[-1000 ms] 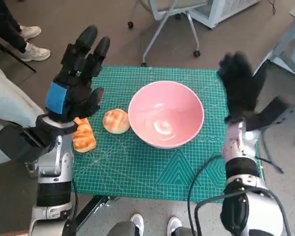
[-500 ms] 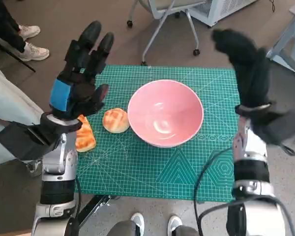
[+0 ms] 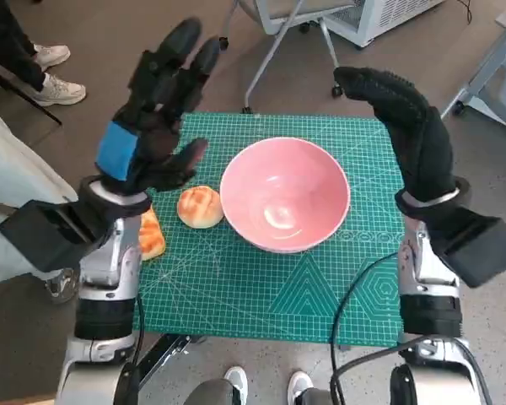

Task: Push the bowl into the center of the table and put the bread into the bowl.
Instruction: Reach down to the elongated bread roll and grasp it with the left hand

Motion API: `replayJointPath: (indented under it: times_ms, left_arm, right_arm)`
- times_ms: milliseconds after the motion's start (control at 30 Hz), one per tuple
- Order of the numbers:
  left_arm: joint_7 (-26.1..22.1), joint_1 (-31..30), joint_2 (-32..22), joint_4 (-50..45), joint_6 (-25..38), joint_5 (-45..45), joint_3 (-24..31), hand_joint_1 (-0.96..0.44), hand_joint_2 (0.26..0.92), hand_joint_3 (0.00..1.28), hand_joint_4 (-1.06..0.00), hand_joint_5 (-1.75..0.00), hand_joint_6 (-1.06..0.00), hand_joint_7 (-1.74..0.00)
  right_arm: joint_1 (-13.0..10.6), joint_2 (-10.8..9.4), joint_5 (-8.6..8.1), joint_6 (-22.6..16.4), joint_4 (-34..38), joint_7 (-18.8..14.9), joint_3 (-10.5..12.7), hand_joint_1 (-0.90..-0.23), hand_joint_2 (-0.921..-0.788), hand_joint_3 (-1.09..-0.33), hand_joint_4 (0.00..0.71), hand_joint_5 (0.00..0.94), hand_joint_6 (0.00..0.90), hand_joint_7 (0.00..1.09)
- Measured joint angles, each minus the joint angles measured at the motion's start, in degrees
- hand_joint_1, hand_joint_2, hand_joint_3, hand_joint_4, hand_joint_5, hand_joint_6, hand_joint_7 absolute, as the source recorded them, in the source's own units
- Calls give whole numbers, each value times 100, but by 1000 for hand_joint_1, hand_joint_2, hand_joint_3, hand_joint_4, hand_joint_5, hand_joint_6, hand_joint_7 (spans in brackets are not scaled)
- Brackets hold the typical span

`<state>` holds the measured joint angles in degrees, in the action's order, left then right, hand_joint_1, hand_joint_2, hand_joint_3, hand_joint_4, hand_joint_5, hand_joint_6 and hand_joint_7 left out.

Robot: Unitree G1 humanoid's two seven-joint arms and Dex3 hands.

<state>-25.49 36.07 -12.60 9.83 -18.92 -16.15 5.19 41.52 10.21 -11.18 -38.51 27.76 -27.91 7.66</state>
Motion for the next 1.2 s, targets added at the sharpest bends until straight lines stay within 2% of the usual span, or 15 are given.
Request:
replayJointPath:
  times_ms: [233, 367, 433, 533, 567, 667, 833, 933, 967, 1000, 1200]
  left_arm:
    - [-164, 11, -78, -1, 0, 25, -17, -671, 921, 494, -152, -8, 1, -377]
    - [-205, 9, -322, -30, -2, 182, 41, -628, 921, 418, -156, -8, 1, -381]
    - [-184, -7, -569, -92, 2, 423, 98, -425, 884, 294, -166, -11, -16, -391]
    - [-119, -104, -1045, -365, 199, 947, 184, -299, 845, 127, -168, -7, -40, -365]
    - [-118, -128, -1168, -428, 280, 1044, 196, -271, 836, 105, -165, -6, -54, -347]
    - [-203, -292, -1958, -817, 1011, 1604, 317, -174, 802, 37, -151, -2, -142, -223]
    - [-363, -552, -2942, -1247, 2129, 2324, 439, -60, 749, 5, -153, -3, -282, -92]
    - [-360, -666, -3294, -1272, 2290, 2652, 446, -32, 743, 3, -161, -4, -312, -69]
    - [-360, -679, -3322, -1274, 2297, 2682, 445, 16, 746, 3, -167, -3, -335, -41]
    - [-457, -845, -3534, -1278, 2392, 2866, 371, 25, 747, 4, -168, -3, -335, -39]
    - [-833, -990, -3909, -1277, 2561, 3199, 55, 82, 772, 15, -177, -4, -343, -27]
  right_arm:
    - [-2, 0, -1, 10, -71, 55, -28, -672, -921, -728, 165, 0, -1, 498]
    - [-2, -7, -1, 16, -72, 87, -49, -670, -921, -728, 164, 0, -1, 497]
    - [-2, -10, -1, 16, -70, 93, -58, -669, -921, -728, 163, 0, -1, 497]
    - [0, -14, -2, 11, -60, 95, -64, -666, -921, -728, 163, 0, -1, 496]
    - [0, -14, -3, 10, -57, 95, -63, -665, -921, -728, 163, 0, -1, 496]
    - [1, -12, -7, -1, -40, 95, -62, -663, -921, -731, 162, 0, -1, 495]
    - [7, -19, -21, -44, 63, 96, -58, -661, -921, -734, 161, 0, -1, 493]
    - [9, -18, -48, -66, 181, 96, -37, -661, -921, -735, 161, 0, -1, 493]
    - [11, -18, -50, -69, 196, 96, -36, -661, -921, -736, 161, 0, -1, 492]
    - [45, -49, -89, -81, 311, 95, -39, -660, -921, -735, 161, 0, -1, 492]
    - [148, -115, -215, -141, 440, 91, -34, -659, -921, -732, 163, 1, -1, 495]
